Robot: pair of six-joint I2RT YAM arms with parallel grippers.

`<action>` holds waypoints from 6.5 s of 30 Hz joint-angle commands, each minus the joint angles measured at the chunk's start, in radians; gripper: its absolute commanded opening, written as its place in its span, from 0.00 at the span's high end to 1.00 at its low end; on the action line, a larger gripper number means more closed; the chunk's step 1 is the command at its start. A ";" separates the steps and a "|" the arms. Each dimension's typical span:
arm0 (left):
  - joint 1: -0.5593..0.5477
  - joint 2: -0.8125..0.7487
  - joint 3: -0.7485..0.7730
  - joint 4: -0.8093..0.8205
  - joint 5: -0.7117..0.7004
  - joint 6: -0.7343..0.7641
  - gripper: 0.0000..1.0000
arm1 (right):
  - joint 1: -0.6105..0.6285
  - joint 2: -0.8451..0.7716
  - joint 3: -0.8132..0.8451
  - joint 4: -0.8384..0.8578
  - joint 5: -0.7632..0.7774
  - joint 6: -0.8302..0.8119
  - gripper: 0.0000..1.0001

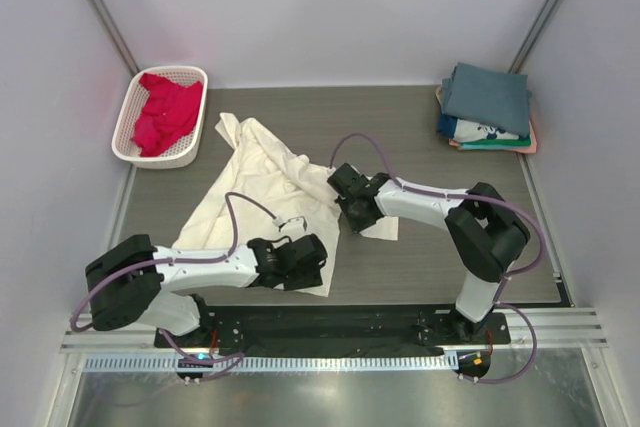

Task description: Fold and stack the t-shirts

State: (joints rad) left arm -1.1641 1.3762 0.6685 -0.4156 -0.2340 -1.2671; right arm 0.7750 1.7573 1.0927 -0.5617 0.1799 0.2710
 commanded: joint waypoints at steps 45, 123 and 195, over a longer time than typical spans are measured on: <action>-0.051 0.559 0.554 -0.029 0.012 0.279 0.23 | -0.841 -0.409 -0.214 0.143 -0.421 0.243 0.25; 0.394 -0.344 -0.075 -0.305 -0.030 0.278 0.39 | -0.513 -0.398 -0.119 -0.099 -0.040 0.142 0.99; 1.052 0.413 1.307 -0.554 0.119 0.874 1.00 | -0.606 0.297 1.391 -0.365 -0.041 0.091 0.99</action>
State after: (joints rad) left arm -0.2401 1.6321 1.9736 -1.0100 -0.2817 -0.3855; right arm 0.2020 1.8641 2.3734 -0.8665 0.2283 0.3542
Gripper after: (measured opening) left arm 0.017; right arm 0.057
